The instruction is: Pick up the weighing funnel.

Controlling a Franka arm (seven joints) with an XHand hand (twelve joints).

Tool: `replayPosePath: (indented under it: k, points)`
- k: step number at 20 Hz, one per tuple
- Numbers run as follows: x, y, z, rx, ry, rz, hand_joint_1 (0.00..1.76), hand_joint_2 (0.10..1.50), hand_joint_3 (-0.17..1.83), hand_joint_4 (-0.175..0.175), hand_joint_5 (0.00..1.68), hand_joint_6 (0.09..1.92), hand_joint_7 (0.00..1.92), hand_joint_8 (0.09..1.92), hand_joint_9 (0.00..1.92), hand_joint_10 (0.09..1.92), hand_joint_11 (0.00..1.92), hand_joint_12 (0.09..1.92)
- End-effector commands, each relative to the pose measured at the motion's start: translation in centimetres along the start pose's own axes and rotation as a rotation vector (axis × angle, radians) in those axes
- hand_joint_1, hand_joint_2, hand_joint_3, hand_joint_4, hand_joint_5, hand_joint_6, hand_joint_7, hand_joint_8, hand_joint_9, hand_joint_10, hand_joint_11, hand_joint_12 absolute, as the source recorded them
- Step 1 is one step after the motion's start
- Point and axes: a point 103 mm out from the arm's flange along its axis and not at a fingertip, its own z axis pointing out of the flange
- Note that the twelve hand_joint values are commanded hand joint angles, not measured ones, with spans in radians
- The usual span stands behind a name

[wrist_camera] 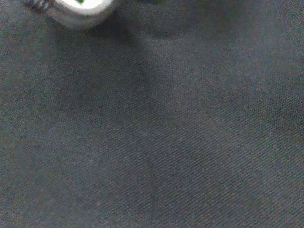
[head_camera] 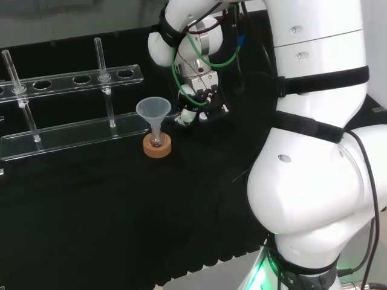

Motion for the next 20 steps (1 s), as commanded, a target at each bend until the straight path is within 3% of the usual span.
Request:
replayPosePath:
  k: [1,5,20]
  points:
    - [-0.4,-0.2,-0.6,-0.025,-0.025,0.024,1.04,0.84,0.5,0.175,1.04,1.02,0.6,0.66,0.92,0.44,0.69,1.17]
    - [-1.1,-1.1,-1.6,-0.039,-0.026,0.027,1.05,0.76,0.65,0.175,1.06,1.03,0.63,0.64,0.96,0.4,0.73,1.15]
    - [-4.8,-6.9,-5.6,-0.081,-0.041,0.093,1.07,0.73,0.67,0.175,1.11,0.96,0.63,0.64,0.99,0.38,0.78,1.12]
